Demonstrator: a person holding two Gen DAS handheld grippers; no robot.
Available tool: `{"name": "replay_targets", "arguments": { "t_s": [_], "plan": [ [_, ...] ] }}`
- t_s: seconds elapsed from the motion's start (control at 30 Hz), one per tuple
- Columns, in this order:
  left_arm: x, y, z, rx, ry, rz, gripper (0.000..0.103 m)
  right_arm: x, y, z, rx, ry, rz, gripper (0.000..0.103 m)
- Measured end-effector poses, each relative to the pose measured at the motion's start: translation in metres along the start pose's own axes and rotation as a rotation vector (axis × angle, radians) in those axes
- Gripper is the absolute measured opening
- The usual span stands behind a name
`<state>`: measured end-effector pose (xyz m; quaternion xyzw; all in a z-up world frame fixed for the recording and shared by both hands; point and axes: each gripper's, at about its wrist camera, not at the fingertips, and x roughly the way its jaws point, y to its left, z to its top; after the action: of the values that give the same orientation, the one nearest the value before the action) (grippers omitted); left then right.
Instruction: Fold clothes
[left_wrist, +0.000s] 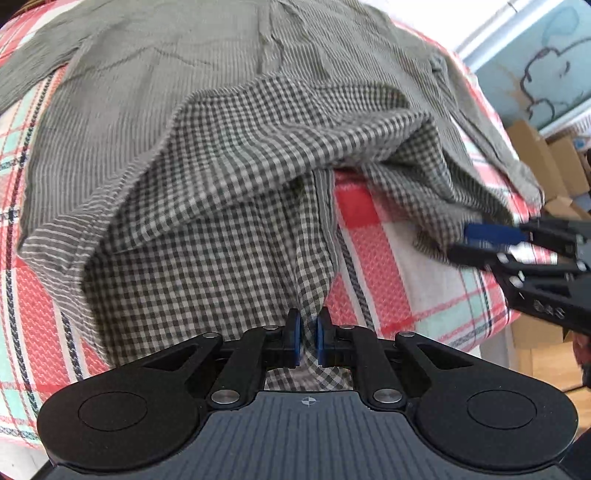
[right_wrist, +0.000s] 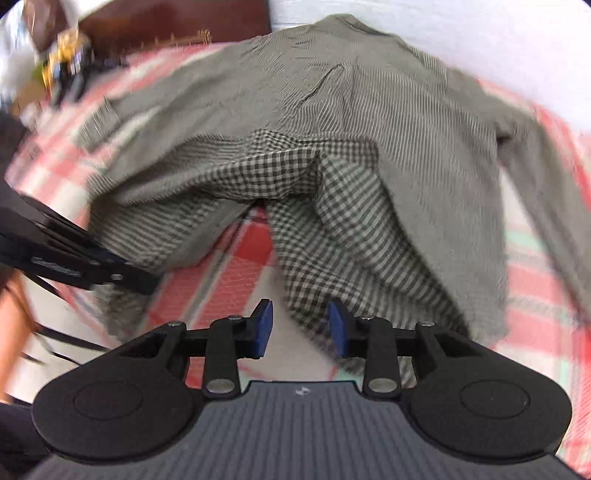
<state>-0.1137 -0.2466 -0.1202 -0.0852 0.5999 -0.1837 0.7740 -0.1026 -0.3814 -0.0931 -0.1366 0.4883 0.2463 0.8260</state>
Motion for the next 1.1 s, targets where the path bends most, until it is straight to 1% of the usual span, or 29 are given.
{"name": "replay_targets", "arguments": {
  "t_s": [0.07, 0.1, 0.13, 0.17, 0.2, 0.27, 0.33, 0.37, 0.4, 0.43, 0.47, 0.53, 0.63, 0.67, 0.73, 0.8, 0.83, 0.9, 0.97, 1.0, 1.03, 1.07, 1.1],
  "plan": [
    [0.001, -0.004, -0.003, 0.02, 0.005, 0.004, 0.005, 0.008, 0.007, 0.002, -0.055, 0.013, -0.037, 0.038],
    [0.001, -0.005, -0.004, 0.027, 0.006, 0.004, 0.005, 0.012, 0.009, 0.003, -0.071, 0.022, -0.043, 0.026],
    [0.001, -0.006, -0.005, 0.03, 0.006, 0.003, 0.006, 0.014, 0.006, 0.005, -0.056, 0.037, -0.025, 0.012],
    [0.0, -0.004, -0.006, 0.024, 0.004, -0.003, 0.005, 0.015, 0.002, 0.007, -0.033, 0.053, -0.002, 0.002],
    [-0.001, -0.003, -0.007, 0.016, 0.002, -0.01, 0.005, 0.013, -0.005, 0.009, 0.013, 0.059, 0.042, 0.002],
    [-0.004, -0.001, -0.009, 0.004, -0.003, -0.025, 0.005, 0.0, -0.026, 0.01, 0.139, 0.052, 0.166, 0.002],
    [-0.007, -0.001, -0.011, 0.005, -0.004, -0.041, 0.005, -0.014, -0.054, 0.01, 0.294, 0.024, 0.323, 0.002],
    [-0.008, 0.0, -0.011, 0.006, -0.004, -0.049, 0.005, -0.019, -0.071, 0.008, 0.378, 0.003, 0.415, 0.002],
    [-0.008, 0.0, -0.012, 0.008, -0.004, -0.05, 0.004, -0.023, -0.083, 0.007, 0.432, -0.014, 0.437, 0.002],
    [-0.008, 0.0, -0.013, 0.013, -0.005, -0.041, 0.004, -0.026, -0.095, 0.005, 0.48, -0.031, 0.44, 0.001],
    [-0.007, -0.001, -0.014, 0.02, -0.003, -0.028, 0.004, -0.028, -0.101, 0.004, 0.481, -0.036, 0.388, 0.002],
    [-0.003, -0.003, -0.016, 0.034, 0.007, -0.007, 0.004, -0.021, -0.104, 0.003, 0.443, -0.016, 0.244, 0.002],
    [0.001, -0.005, -0.018, 0.056, 0.018, 0.022, 0.006, -0.003, -0.103, 0.001, 0.437, 0.02, 0.174, 0.003],
    [0.001, -0.007, -0.018, 0.063, 0.019, 0.027, 0.016, 0.0, -0.101, 0.0, 0.422, 0.028, 0.157, 0.006],
    [0.001, -0.009, -0.018, 0.078, 0.018, 0.038, 0.025, 0.004, -0.096, -0.002, 0.387, 0.048, 0.119, 0.009],
    [-0.003, -0.011, -0.019, 0.094, 0.013, 0.055, 0.032, 0.001, -0.092, -0.002, 0.366, 0.055, 0.108, 0.015],
    [-0.007, -0.012, -0.021, 0.103, 0.009, 0.065, 0.033, -0.004, -0.091, -0.001, 0.359, 0.047, 0.104, 0.017],
    [-0.015, -0.014, -0.025, 0.12, 0.002, 0.081, 0.038, -0.02, -0.086, -0.001, 0.341, 0.003, 0.092, 0.027],
    [-0.022, -0.016, -0.028, 0.141, -0.004, 0.093, 0.042, -0.039, -0.078, -0.001, 0.322, -0.055, 0.095, 0.031],
    [-0.025, -0.016, -0.027, 0.15, -0.006, 0.098, 0.044, -0.046, -0.075, 0.0, 0.314, -0.083, 0.105, 0.033],
    [-0.027, -0.016, -0.029, 0.154, -0.008, 0.102, 0.045, -0.052, -0.071, -0.001, 0.306, -0.107, 0.125, 0.033],
    [-0.027, -0.015, -0.029, 0.152, -0.01, 0.104, 0.045, -0.056, -0.066, 0.0, 0.299, -0.116, 0.166, 0.033],
    [-0.028, -0.014, -0.029, 0.15, -0.011, 0.106, 0.045, -0.054, -0.06, 0.0, 0.291, -0.105, 0.217, 0.033]
  ]
}}
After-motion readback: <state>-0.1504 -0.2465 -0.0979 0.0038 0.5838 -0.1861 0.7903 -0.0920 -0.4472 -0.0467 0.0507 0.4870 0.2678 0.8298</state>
